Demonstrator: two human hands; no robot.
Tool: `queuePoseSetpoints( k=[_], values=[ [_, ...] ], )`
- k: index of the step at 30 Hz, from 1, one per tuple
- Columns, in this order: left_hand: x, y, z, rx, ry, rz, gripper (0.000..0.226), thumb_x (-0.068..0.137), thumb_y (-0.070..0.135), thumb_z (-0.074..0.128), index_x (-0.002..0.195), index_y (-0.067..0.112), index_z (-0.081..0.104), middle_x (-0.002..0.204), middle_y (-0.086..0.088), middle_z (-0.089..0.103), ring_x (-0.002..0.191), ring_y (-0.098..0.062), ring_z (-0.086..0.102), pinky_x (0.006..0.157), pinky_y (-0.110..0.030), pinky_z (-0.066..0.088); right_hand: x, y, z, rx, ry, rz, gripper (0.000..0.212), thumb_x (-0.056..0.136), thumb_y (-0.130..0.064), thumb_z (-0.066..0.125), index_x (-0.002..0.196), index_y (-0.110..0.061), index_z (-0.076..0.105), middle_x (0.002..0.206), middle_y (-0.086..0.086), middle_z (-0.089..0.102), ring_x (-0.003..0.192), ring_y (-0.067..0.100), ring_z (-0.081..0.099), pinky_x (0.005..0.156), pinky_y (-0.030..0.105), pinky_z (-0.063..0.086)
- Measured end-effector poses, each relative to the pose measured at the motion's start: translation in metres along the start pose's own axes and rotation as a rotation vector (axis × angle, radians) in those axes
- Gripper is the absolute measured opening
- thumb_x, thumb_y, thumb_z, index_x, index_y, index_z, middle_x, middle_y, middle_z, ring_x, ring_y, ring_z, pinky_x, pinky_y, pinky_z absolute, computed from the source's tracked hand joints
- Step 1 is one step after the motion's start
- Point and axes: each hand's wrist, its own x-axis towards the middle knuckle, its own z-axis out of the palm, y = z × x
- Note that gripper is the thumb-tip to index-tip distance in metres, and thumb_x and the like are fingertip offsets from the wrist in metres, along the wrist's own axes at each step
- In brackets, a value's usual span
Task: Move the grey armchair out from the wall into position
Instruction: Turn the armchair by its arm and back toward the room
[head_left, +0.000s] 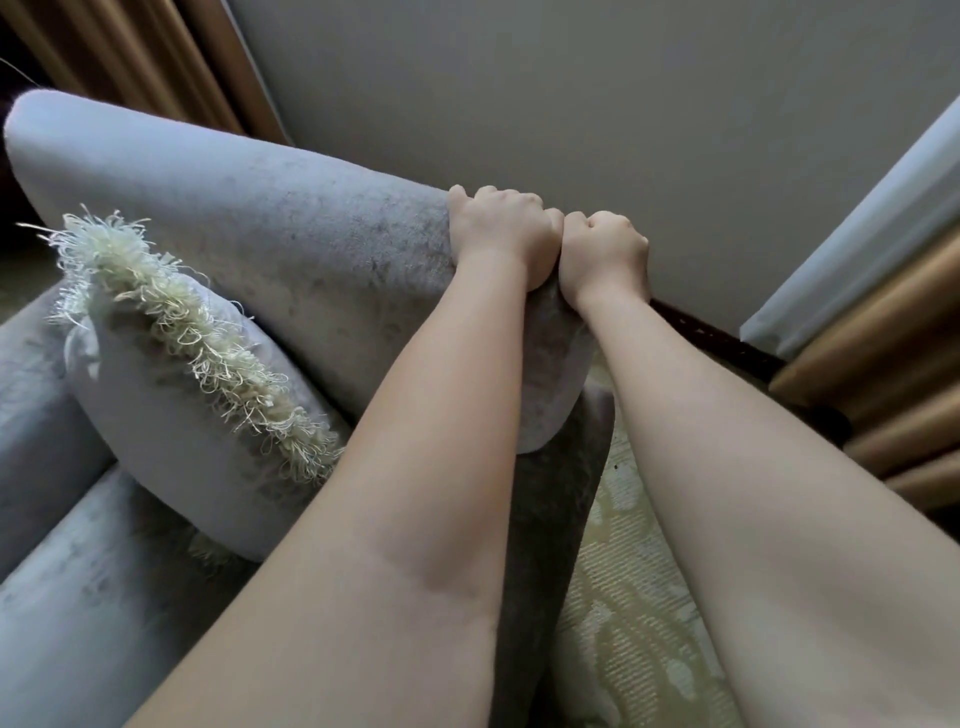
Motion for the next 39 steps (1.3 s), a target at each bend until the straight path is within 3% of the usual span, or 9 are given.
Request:
queuePoseSetpoints(
  k=[4, 7, 12, 15, 18, 21, 27, 32, 39],
  values=[
    [-0.025, 0.010, -0.011, -0.016, -0.017, 0.045, 0.040, 0.094, 0.032, 0.023, 0.102, 0.019, 0.060, 0.115, -0.003, 0.062, 0.110, -0.022, 0.049, 0.099, -0.042, 0.022, -0.024, 0.006, -0.016, -0.024, 0.075, 0.012, 0.034, 0.088, -0.027, 0.036, 0.058, -0.012, 0.038, 0.062, 0.000, 0.043, 0.071, 0.029, 0.041, 0.047, 0.030, 0.022],
    [-0.051, 0.023, -0.016, -0.034, -0.048, 0.091, 0.041, 0.094, 0.033, 0.024, 0.102, 0.019, 0.061, 0.113, -0.002, 0.062, 0.110, -0.022, 0.049, 0.101, -0.043, 0.021, -0.046, 0.020, -0.030, -0.050, 0.113, 0.025, 0.036, 0.090, -0.024, 0.038, 0.056, -0.012, 0.036, 0.060, 0.000, 0.041, 0.072, 0.028, 0.039, 0.052, 0.036, 0.019],
    [-0.059, 0.027, -0.017, -0.029, -0.099, 0.117, 0.043, 0.094, 0.034, 0.023, 0.109, 0.018, 0.060, 0.119, -0.002, 0.059, 0.115, -0.023, 0.046, 0.105, -0.047, 0.018, -0.051, 0.030, -0.031, -0.040, 0.141, 0.027, 0.040, 0.090, -0.022, 0.042, 0.052, -0.014, 0.033, 0.058, 0.003, 0.040, 0.071, 0.028, 0.037, 0.058, 0.033, 0.019],
    [-0.055, 0.030, -0.017, -0.010, -0.125, 0.130, 0.044, 0.094, 0.036, 0.022, 0.107, 0.020, 0.061, 0.117, -0.002, 0.059, 0.111, -0.024, 0.046, 0.095, -0.049, 0.023, -0.048, 0.036, -0.027, 0.100, 0.177, 0.036, 0.041, 0.089, -0.021, 0.048, 0.051, -0.017, 0.034, 0.051, -0.002, 0.038, 0.066, 0.024, 0.034, 0.055, 0.031, 0.017],
    [-0.054, 0.031, -0.018, -0.010, -0.121, 0.143, 0.039, 0.094, 0.036, 0.023, 0.105, 0.022, 0.057, 0.115, -0.001, 0.060, 0.107, -0.027, 0.049, 0.086, -0.046, 0.024, -0.049, 0.040, -0.024, 0.277, 0.202, 0.089, 0.024, 0.087, -0.025, 0.055, 0.065, -0.018, 0.053, 0.062, -0.010, 0.053, 0.072, 0.018, 0.048, 0.061, 0.027, 0.032],
    [-0.056, 0.031, -0.019, -0.045, -0.125, 0.160, 0.038, 0.096, 0.034, 0.022, 0.111, 0.022, 0.054, 0.122, -0.002, 0.058, 0.114, -0.025, 0.049, 0.100, -0.053, 0.020, -0.049, 0.040, -0.026, 0.355, 0.159, 0.102, 0.014, 0.087, -0.026, 0.056, 0.082, -0.017, 0.065, 0.079, -0.004, 0.062, 0.084, 0.017, 0.055, 0.073, 0.029, 0.042],
    [-0.073, 0.030, -0.021, -0.027, -0.132, 0.161, 0.047, 0.096, 0.034, 0.018, 0.122, 0.019, 0.054, 0.134, -0.003, 0.052, 0.125, -0.023, 0.042, 0.108, -0.052, 0.014, -0.065, 0.038, -0.036, 0.249, 0.091, 0.077, 0.022, 0.092, -0.031, 0.049, 0.082, -0.013, 0.057, 0.076, 0.001, 0.054, 0.080, 0.023, 0.045, 0.063, 0.028, 0.027],
    [-0.096, 0.030, -0.030, -0.032, -0.085, 0.161, 0.047, 0.096, 0.034, 0.018, 0.119, 0.018, 0.055, 0.133, -0.003, 0.053, 0.124, -0.022, 0.043, 0.107, -0.051, 0.016, -0.093, 0.038, -0.045, 0.285, 0.140, 0.090, 0.024, 0.092, -0.034, 0.048, 0.082, -0.013, 0.055, 0.064, -0.009, 0.048, 0.078, 0.022, 0.045, 0.057, 0.026, 0.022],
    [-0.156, 0.063, -0.031, -0.072, -0.120, 0.231, 0.046, 0.096, 0.034, 0.021, 0.118, 0.016, 0.057, 0.130, -0.003, 0.055, 0.123, -0.022, 0.043, 0.109, -0.051, 0.013, -0.144, 0.077, -0.074, 0.260, 0.198, 0.147, 0.021, 0.091, -0.036, 0.049, 0.082, -0.019, 0.056, 0.081, -0.001, 0.057, 0.080, 0.019, 0.047, 0.057, 0.023, 0.024]
  ],
)
